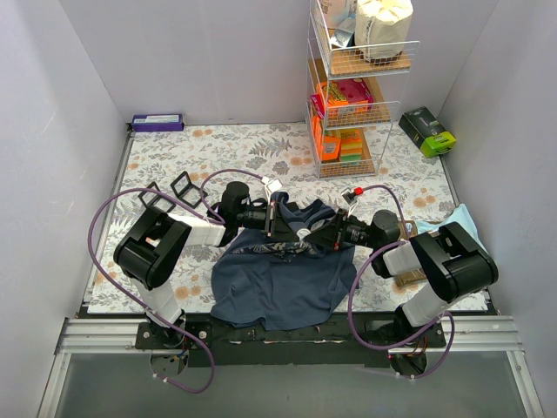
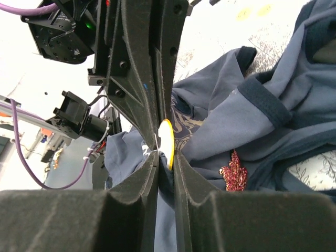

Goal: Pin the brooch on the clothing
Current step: Pin the brooch to the clothes.

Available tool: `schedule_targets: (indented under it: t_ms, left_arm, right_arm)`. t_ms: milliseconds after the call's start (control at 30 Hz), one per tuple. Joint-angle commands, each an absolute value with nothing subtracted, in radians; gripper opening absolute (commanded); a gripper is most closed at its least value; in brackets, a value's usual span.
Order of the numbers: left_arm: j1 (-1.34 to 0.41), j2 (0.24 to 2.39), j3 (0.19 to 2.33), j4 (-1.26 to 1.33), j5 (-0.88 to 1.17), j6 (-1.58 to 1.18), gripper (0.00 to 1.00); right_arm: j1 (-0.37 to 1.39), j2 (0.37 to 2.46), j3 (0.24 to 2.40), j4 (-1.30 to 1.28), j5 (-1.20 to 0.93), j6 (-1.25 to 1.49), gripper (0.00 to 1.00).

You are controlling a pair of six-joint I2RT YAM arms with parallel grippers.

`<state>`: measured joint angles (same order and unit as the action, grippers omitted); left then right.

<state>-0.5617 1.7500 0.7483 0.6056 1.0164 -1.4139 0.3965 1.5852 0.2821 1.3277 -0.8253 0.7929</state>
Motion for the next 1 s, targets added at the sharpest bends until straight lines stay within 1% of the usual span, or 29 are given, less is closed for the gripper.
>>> schedule_targets:
  t_ms: [0, 233, 800, 967]
  left_arm:
    - [-0.586, 1.712, 0.796, 0.6, 1.032, -1.393, 0.0]
    - [-0.586, 1.706, 0.802, 0.578, 1.032, -1.373, 0.0]
    - [-0.586, 1.666, 0.815, 0.509, 1.002, -1.302, 0.0]
    - [-0.581, 1.666, 0.818, 0.505, 1.002, -1.302, 0.0]
  right_arm:
    - [0.448, 1.543, 0.347, 1.356, -0.818, 0.674, 0.15]
    - [0.479, 1.526, 0.396, 1.172, -0.802, 0.581, 0.14]
    - [0.506, 1.563, 0.472, 0.945, -0.802, 0.48, 0.13]
    - [0.509, 1.568, 0.482, 0.913, -0.816, 0.462, 0.13]
